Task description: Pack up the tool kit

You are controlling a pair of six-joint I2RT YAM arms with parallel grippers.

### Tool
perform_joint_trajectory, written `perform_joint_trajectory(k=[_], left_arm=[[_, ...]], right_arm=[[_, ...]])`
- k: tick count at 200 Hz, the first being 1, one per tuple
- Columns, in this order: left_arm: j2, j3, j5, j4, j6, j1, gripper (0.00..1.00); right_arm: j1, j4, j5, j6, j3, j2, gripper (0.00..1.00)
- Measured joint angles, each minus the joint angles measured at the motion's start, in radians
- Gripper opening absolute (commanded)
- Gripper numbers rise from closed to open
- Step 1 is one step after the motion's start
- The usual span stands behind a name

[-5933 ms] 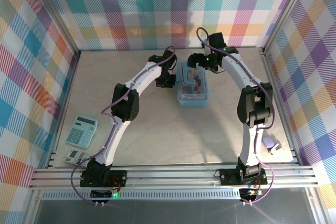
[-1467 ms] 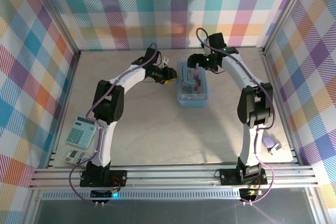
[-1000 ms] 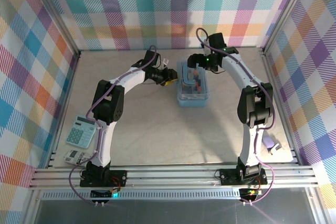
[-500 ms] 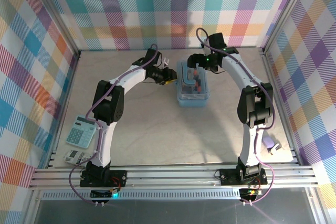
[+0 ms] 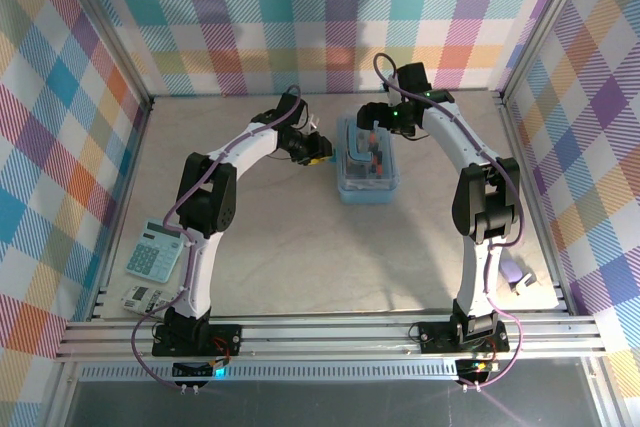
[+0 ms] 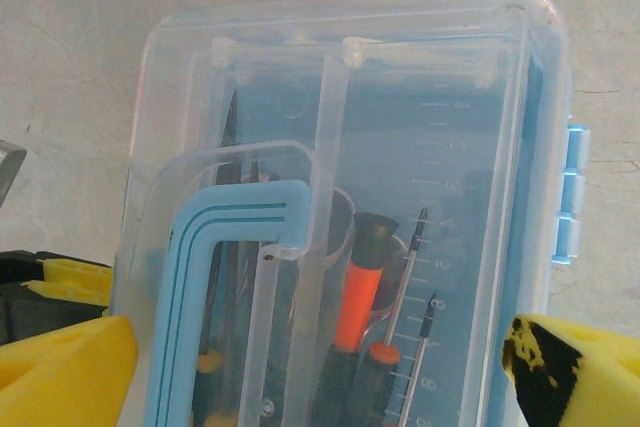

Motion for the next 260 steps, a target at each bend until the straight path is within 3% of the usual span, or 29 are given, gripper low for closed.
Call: perform_joint_trajectory(k=[76, 119, 171, 200, 260], left_arm=[[0.042, 0.029, 0.017, 0.009, -0.022, -0.007, 0.1], [0.042, 0.039, -0.006, -0.021, -0.013, -0.008, 0.08], [0.042, 0.058, -0.027, -0.056, 0.004, -0.008, 0.09], [0.042, 0.06, -0.027, -0.057, 0.008, -0.008, 0.24], [0.041, 0.07, -0.027, -0.064, 0.016, -0.008, 0.32]], right_arm=[[0.0, 0.0, 0.0, 0.0, 0.001, 0.001, 0.95], [0.0, 0.0, 0.0, 0.0, 0.001, 0.001, 0.96], [0.0, 0.0, 0.0, 0.0, 0.001, 0.001, 0.96], [0.0, 0.0, 0.0, 0.0, 0.001, 0.001, 0.96], [0.0, 0.0, -0.001, 0.0, 0.001, 0.002, 0.96]])
